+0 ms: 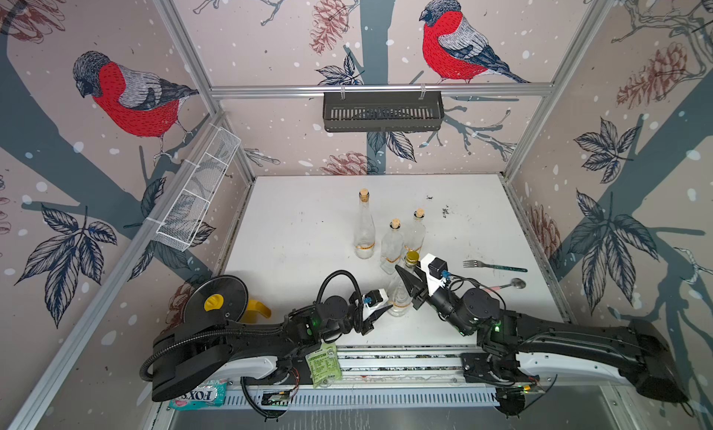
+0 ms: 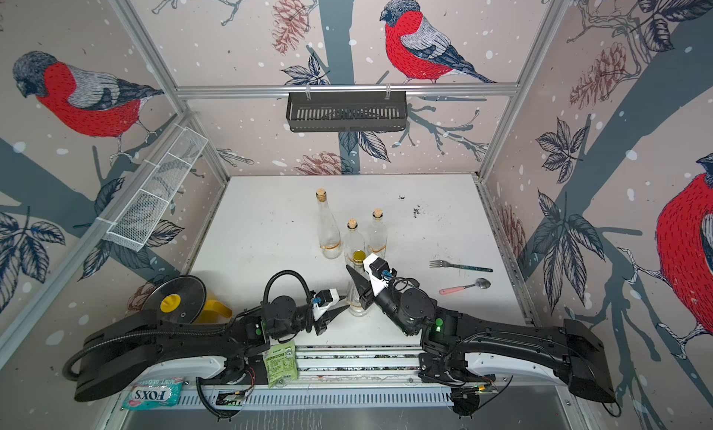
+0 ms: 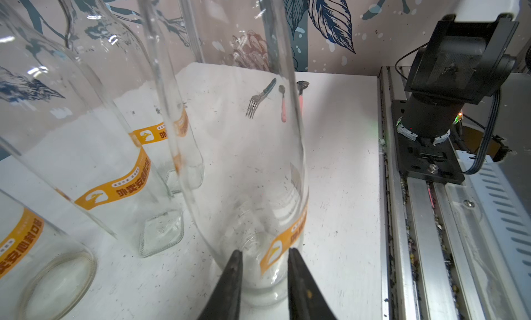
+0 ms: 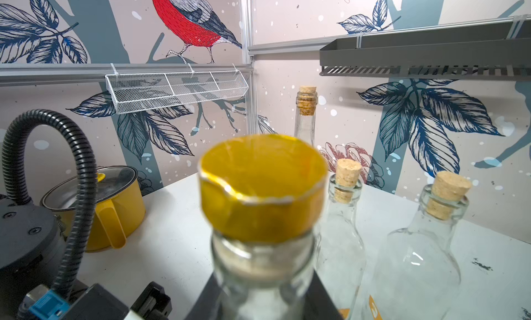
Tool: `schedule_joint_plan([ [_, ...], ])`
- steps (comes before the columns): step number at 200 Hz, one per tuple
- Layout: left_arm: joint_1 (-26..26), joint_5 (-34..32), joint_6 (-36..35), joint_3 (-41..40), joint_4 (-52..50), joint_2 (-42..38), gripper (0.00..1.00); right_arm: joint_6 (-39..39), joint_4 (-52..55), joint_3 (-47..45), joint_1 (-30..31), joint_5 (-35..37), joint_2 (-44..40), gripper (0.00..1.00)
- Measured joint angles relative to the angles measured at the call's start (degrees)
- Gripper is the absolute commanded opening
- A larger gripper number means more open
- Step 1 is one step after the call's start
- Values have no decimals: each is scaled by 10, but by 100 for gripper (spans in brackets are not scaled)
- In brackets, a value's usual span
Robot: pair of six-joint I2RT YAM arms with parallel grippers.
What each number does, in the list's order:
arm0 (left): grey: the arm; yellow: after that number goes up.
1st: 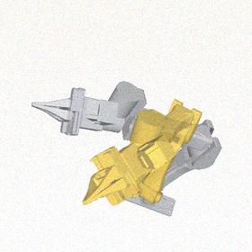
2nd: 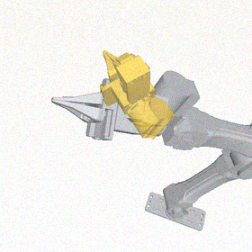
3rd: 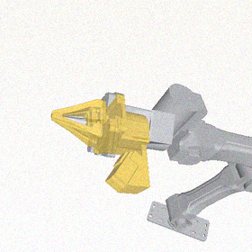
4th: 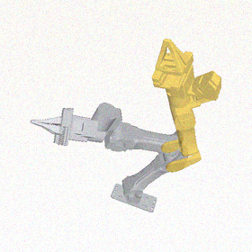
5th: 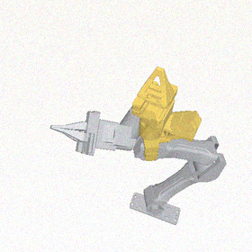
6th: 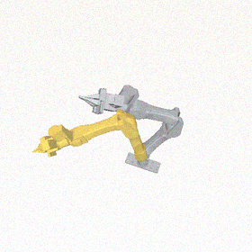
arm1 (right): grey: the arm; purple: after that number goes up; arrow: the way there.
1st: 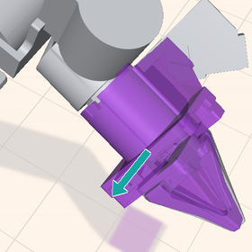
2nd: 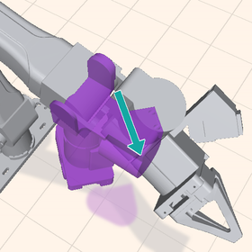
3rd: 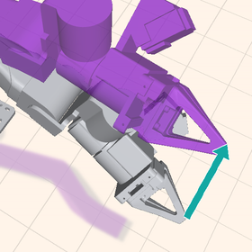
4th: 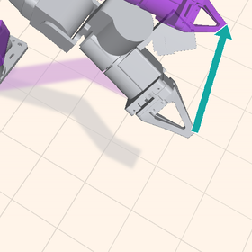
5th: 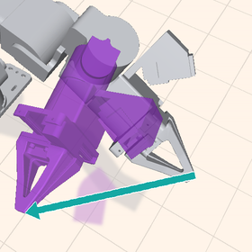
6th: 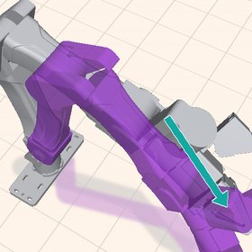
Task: Remove the label from the bottle
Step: Tear open the label from the bottle.
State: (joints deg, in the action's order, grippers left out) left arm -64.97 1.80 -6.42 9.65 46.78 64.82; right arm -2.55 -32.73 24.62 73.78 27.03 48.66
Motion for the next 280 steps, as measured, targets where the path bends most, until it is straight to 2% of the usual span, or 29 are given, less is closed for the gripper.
schedule_joint_plan([
  [74,7,15,0,2,-13,-10,12,4,-8,0,0,5,6,2],
  [110,10,25,0,2,-29,-17,0,12,-23,0,9,22,16,1],
  [224,32,31,0,-9,-62,-62,0,52,-116,-6,58,162,62,0],
  [280,43,31,0,-22,-72,-92,0,63,-146,5,70,207,95,0],
])
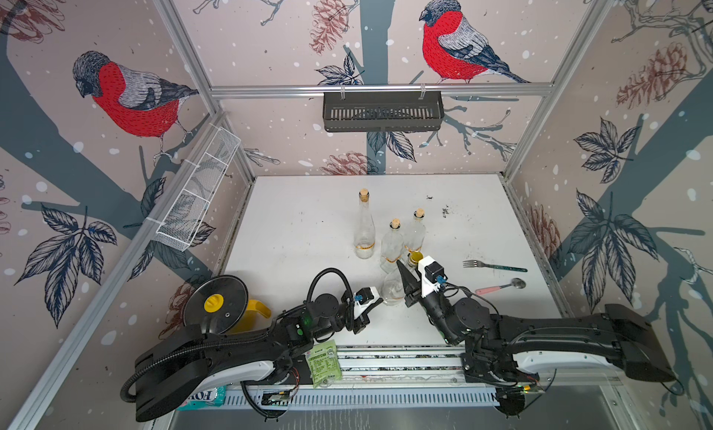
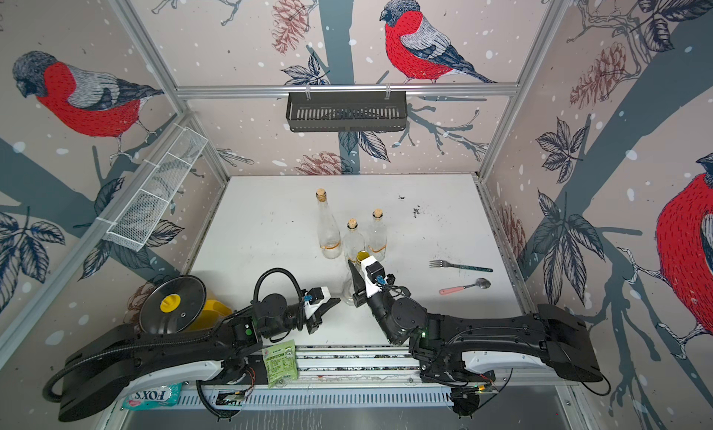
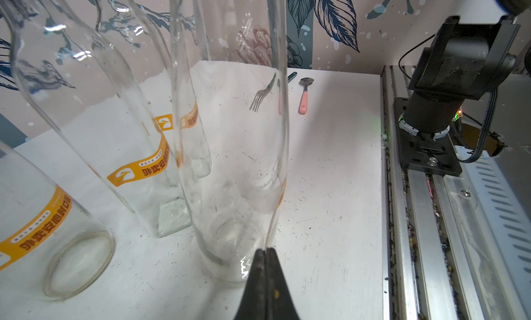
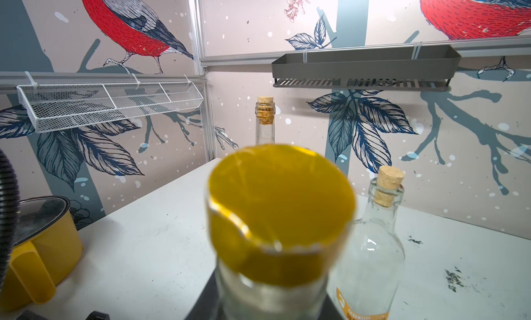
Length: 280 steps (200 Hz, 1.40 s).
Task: Remove the label from the bottle
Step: Tear open the label from the bottle.
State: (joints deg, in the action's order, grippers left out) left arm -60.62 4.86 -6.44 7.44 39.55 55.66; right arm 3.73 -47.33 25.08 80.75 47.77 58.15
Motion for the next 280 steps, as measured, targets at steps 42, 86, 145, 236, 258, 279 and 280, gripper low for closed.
schedule_joint_plan([
  [42,2,-2,0,-3,0,-2,0,11,-3,23,2,9,32,1],
  [86,2,-7,0,-3,0,-5,0,9,32,42,-6,-9,28,51],
  [145,3,-35,0,-6,-4,-21,0,-35,118,30,-119,-229,-96,85],
  [236,3,-88,6,-8,-34,-53,0,-35,278,101,-307,-655,-87,92],
  [258,3,-111,10,-10,-35,-66,0,-20,297,118,-327,-709,-59,91],
  [279,3,-125,16,-12,-42,-75,0,-5,306,127,-332,-741,-37,91],
  [280,3,-125,16,-12,-42,-76,0,-5,306,127,-333,-742,-37,91],
])
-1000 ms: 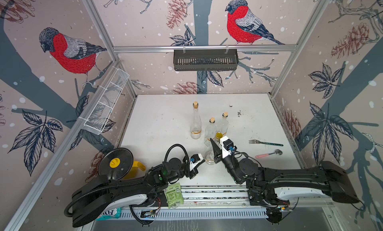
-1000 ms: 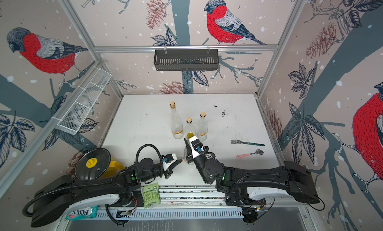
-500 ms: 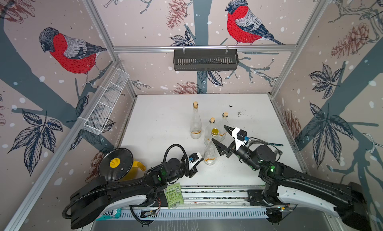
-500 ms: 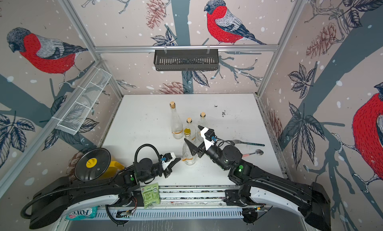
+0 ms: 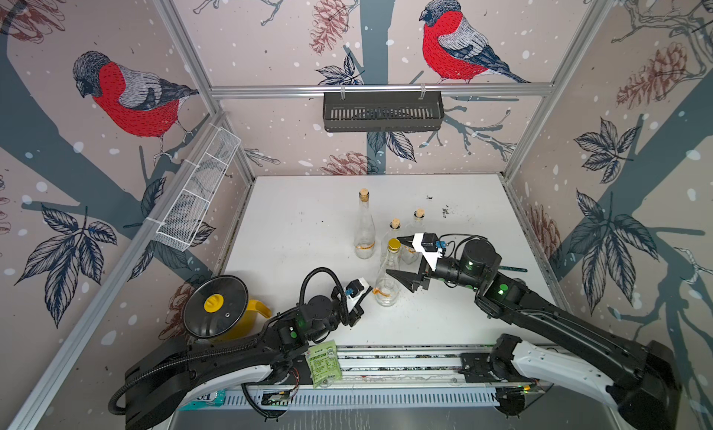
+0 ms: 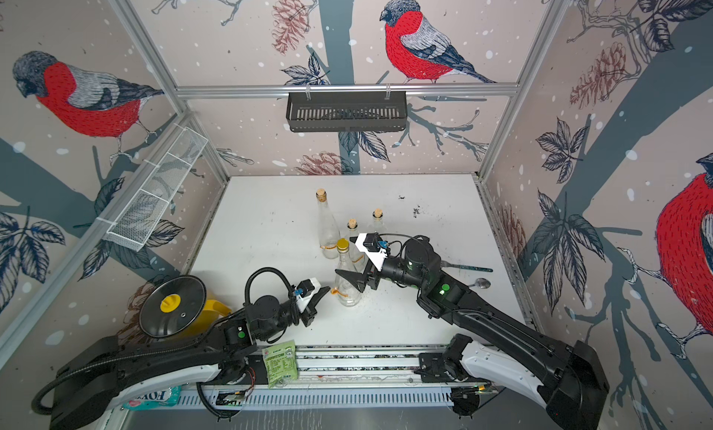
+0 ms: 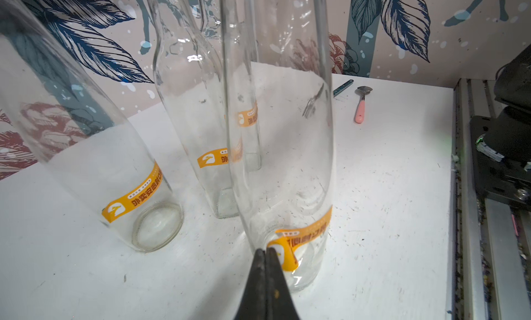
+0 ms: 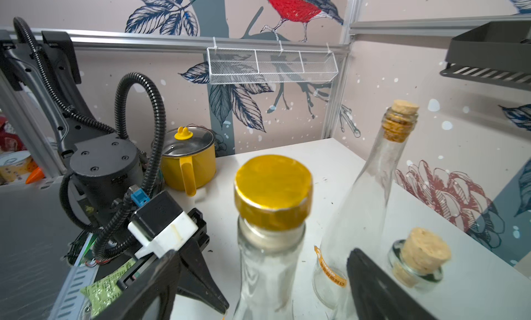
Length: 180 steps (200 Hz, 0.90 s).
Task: Remove the label from the bottle
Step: Tear open the label from the bottle.
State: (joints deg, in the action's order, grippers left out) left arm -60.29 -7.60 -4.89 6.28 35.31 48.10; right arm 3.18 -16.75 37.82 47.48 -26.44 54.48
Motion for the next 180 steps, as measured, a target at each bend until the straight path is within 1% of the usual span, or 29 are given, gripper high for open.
schedule_joint_plan([
  [37,0,-6,2,-6,-1,-10,0,4,0,10,-3,-35,36,89],
  [54,0,-14,2,-6,-1,-10,0,11,-2,16,-4,-47,51,84],
  [69,0,-14,2,-6,-2,-8,0,13,-8,18,-5,-53,61,75],
  [82,0,-14,4,-6,-4,-8,0,13,-14,18,-7,-55,66,63],
  [91,0,-14,4,-6,-5,-8,0,13,-19,17,-7,-54,67,57],
  [113,0,-14,5,-6,-15,-12,0,10,-38,7,-11,-53,67,49],
  [138,0,-14,10,-6,-24,-20,0,-2,-51,-4,-14,-48,64,37],
  [161,0,-14,16,-6,-27,-28,0,-4,-64,-12,-14,-43,60,30],
  [180,0,-11,19,-6,-34,-33,0,-7,-68,-16,-14,-35,56,21],
])
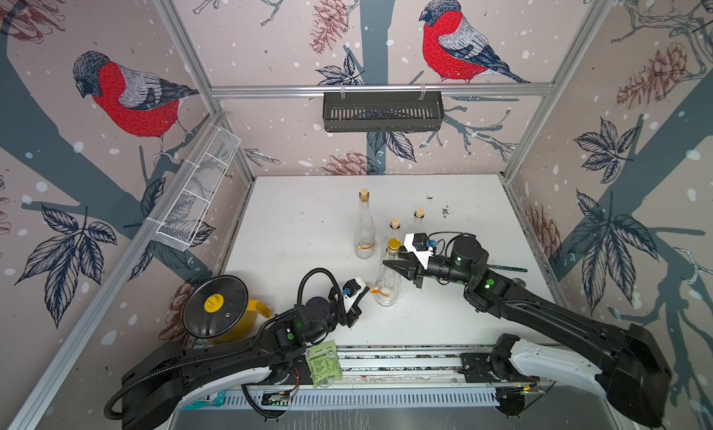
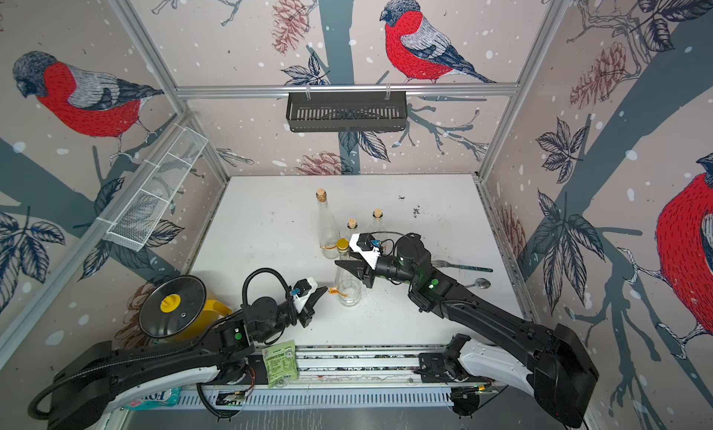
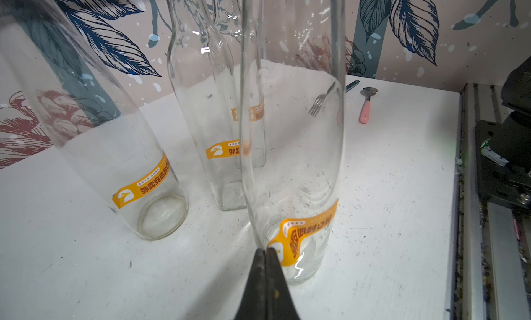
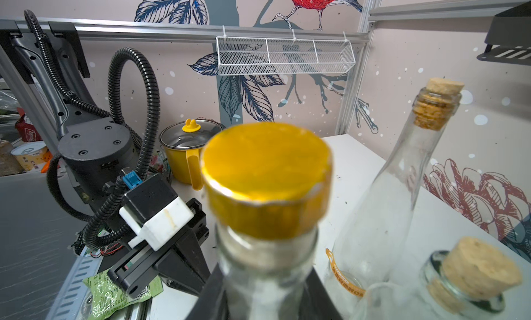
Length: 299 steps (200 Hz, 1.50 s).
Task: Remove the label from the bottle
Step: Tear open the label from the bottle.
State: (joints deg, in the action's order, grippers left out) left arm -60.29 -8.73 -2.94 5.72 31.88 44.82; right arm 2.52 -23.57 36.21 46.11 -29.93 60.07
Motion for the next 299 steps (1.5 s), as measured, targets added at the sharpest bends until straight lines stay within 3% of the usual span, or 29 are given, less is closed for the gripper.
schedule_joint_plan([
  [52,0,15,10,0,-12,-2,0,-10,6,-9,9,51,-20,9],
  [125,0,28,10,9,-11,20,0,-46,13,-37,63,206,-71,1],
  [212,0,43,5,18,-8,45,0,-55,-29,-69,146,428,-84,0],
  [299,0,57,-1,18,-9,34,0,-55,-43,-78,162,546,-91,0],
])
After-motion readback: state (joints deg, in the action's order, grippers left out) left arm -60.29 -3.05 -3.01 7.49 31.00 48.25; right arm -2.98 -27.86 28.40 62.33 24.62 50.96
